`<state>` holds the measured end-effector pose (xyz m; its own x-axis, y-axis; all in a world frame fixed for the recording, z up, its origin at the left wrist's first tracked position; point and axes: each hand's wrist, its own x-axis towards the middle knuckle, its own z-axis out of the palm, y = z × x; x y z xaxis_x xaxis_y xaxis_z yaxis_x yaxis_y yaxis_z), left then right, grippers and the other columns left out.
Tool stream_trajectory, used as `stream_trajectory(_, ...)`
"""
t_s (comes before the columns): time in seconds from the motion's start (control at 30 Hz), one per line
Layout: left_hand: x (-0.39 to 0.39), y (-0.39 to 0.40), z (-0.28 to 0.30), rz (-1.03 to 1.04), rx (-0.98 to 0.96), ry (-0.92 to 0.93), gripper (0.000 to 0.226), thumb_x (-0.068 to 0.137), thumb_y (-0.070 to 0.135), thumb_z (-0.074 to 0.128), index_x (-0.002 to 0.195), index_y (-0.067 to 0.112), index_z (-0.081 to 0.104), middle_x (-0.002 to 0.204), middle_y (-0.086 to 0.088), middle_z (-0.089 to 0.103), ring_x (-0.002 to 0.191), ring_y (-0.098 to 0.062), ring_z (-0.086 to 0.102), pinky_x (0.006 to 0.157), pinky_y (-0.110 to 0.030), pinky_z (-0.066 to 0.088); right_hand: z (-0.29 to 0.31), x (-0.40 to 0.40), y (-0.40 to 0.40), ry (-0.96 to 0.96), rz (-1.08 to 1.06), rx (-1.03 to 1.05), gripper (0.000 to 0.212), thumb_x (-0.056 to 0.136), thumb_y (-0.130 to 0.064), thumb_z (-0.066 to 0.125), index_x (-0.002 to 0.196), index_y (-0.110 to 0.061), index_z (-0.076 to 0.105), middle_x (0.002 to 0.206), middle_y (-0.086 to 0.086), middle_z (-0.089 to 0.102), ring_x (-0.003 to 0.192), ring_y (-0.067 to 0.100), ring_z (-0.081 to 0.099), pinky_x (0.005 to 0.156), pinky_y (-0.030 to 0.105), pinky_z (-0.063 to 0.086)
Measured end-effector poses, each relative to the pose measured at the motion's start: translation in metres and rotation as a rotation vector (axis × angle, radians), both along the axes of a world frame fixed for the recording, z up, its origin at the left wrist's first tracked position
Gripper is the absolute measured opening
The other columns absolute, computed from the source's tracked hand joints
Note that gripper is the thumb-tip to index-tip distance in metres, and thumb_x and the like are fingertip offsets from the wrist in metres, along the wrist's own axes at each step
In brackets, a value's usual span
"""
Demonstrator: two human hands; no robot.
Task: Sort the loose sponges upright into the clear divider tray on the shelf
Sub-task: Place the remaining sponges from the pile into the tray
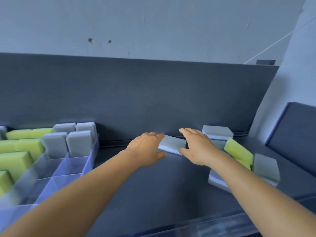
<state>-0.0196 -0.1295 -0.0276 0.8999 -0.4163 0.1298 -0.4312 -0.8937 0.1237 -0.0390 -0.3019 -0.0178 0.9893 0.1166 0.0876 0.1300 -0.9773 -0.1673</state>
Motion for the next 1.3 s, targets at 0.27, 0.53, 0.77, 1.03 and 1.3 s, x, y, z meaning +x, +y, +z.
stream_trajectory(0.27,0.018,-0.064,-0.023,0.049,0.022,0.114,0.063,0.094,0.042,0.047,0.150,0.027,0.022,0.155,0.005,0.028,0.141,-0.019,0.029,0.107,-0.039,0.038,-0.010,0.023,-0.068,0.090,-0.032,-0.074,0.049,0.092,-0.013,0.048,0.140,-0.014,0.035,0.147,0.003,0.037,0.136,0.026,0.031,0.108,0.034,0.030)
stream_trajectory(0.53,0.035,-0.081,-0.040,0.081,0.061,0.182,0.059,0.097,0.042,0.041,0.151,0.024,0.023,0.158,0.006,0.022,0.145,-0.019,0.020,0.114,-0.035,0.025,-0.029,0.048,-0.081,0.263,-0.086,-0.192,0.022,0.085,0.002,0.044,0.071,-0.014,0.039,0.072,0.001,0.038,0.080,0.023,0.046,0.060,0.027,0.036)
stream_trajectory(0.77,0.038,-0.059,-0.035,0.165,0.010,0.102,0.030,0.099,0.031,0.036,0.104,0.010,0.056,0.119,-0.005,0.052,0.102,-0.026,0.053,0.077,-0.031,0.038,-0.034,0.072,-0.059,0.298,-0.040,-0.038,0.029,0.086,0.001,0.042,0.112,-0.010,0.048,0.131,0.011,0.048,0.105,0.027,0.053,0.080,0.032,0.048)
stream_trajectory(1.03,0.033,-0.025,-0.038,0.285,-0.154,0.102,0.047,0.088,0.043,0.058,0.126,0.017,0.046,0.123,-0.003,0.046,0.119,-0.022,0.044,0.093,-0.033,0.043,-0.034,0.079,-0.039,0.152,-0.001,-0.036,0.055,0.088,-0.009,0.049,0.139,-0.027,0.038,0.142,-0.001,0.041,0.126,0.029,0.035,0.085,0.034,0.046)
stream_trajectory(1.3,0.024,-0.020,-0.046,0.407,-0.329,0.310,0.077,0.085,0.047,0.063,0.145,0.013,0.029,0.129,-0.007,0.056,0.116,-0.024,0.055,0.092,-0.034,0.047,-0.043,0.079,-0.025,0.187,-0.117,0.027,0.062,0.082,-0.057,0.055,0.127,-0.016,0.046,0.130,0.006,0.054,0.121,0.030,0.047,0.085,0.034,0.039)
